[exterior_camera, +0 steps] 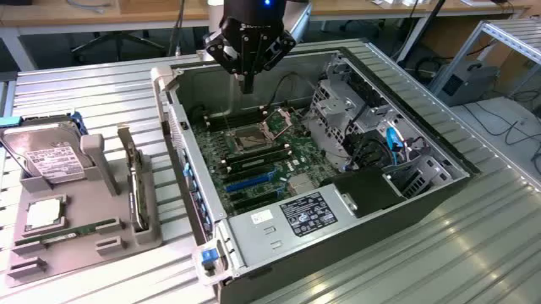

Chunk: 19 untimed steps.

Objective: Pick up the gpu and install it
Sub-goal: 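Reach for the gpu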

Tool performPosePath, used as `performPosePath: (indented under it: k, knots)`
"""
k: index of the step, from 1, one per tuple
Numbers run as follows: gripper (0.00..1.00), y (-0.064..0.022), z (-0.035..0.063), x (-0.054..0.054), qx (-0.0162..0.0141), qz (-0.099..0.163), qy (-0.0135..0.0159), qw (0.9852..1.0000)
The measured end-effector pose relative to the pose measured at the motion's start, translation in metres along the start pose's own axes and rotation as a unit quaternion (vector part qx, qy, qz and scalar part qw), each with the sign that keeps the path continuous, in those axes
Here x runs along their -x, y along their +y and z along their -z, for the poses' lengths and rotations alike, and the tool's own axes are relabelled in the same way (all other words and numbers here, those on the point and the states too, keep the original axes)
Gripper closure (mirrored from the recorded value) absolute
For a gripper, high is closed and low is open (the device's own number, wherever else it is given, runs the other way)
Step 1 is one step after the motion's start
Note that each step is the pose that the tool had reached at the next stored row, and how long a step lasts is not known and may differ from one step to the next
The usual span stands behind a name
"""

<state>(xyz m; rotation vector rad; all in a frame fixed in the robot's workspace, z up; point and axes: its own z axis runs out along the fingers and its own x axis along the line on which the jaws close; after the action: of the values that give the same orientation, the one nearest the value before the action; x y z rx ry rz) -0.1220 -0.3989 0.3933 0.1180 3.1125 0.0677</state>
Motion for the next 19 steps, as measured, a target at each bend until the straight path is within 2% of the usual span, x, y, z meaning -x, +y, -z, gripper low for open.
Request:
performPosePath:
  k: [19]
  knots:
    - [0.89, -0.0010, 0.0003, -0.013, 0.0000, 0.000, 0.0000, 1.0000]
